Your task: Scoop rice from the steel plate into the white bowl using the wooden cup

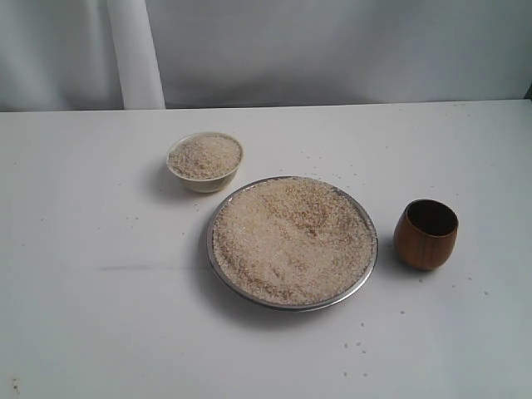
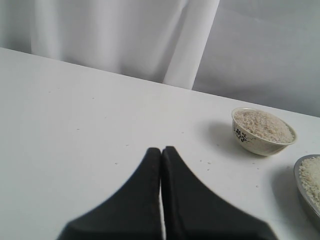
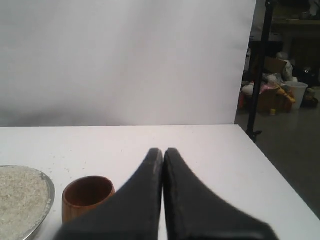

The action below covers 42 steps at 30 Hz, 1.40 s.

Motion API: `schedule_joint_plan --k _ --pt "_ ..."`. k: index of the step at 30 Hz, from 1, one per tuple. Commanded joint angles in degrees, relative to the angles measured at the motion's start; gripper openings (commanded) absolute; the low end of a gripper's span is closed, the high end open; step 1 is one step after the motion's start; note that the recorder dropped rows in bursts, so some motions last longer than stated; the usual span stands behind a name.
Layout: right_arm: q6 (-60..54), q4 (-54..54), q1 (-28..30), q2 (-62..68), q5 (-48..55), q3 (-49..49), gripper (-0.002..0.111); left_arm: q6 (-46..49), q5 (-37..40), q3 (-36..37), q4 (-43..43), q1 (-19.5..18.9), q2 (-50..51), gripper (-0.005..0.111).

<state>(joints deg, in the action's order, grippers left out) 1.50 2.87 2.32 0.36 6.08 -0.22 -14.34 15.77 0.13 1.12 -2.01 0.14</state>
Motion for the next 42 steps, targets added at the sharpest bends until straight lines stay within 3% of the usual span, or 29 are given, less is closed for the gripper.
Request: schedule_joint_plan --k 1,13,20,42 --pt "-0.3 -0.5 0.5 -0.4 3.0 0.2 0.0 -0.2 -0.5 -0.1 -0.1 0.3 -0.1 0.0" --pt "-1.5 -0.3 0.5 -0.4 13.4 0.2 0.0 -0.2 -0.5 -0.1 -0.1 0.3 -0.1 0.0" --pt "4.9 -2.1 0.5 -0.4 13.5 0.2 0.0 -0.2 -0.5 -0.1 -0.1 0.3 -0.1 0.0" --pt "5.0 -2.2 0.5 -0.4 13.5 0.2 0.0 -0.2 -0.5 -0.1 -0.1 0.3 -0.1 0.0"
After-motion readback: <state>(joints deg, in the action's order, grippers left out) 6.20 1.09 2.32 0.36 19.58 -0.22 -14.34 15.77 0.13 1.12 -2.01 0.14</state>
